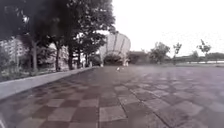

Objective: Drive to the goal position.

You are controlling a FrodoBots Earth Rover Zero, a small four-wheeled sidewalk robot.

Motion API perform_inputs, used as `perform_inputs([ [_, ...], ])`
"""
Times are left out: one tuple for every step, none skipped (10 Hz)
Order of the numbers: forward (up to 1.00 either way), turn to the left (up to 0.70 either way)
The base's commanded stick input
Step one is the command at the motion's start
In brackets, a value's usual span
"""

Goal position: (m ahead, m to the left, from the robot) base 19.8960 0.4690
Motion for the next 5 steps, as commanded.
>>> perform_inputs([
  [1.00, 0.00],
  [1.00, 0.00],
  [1.00, 0.00],
  [1.00, 0.00],
  [1.00, 0.11],
])
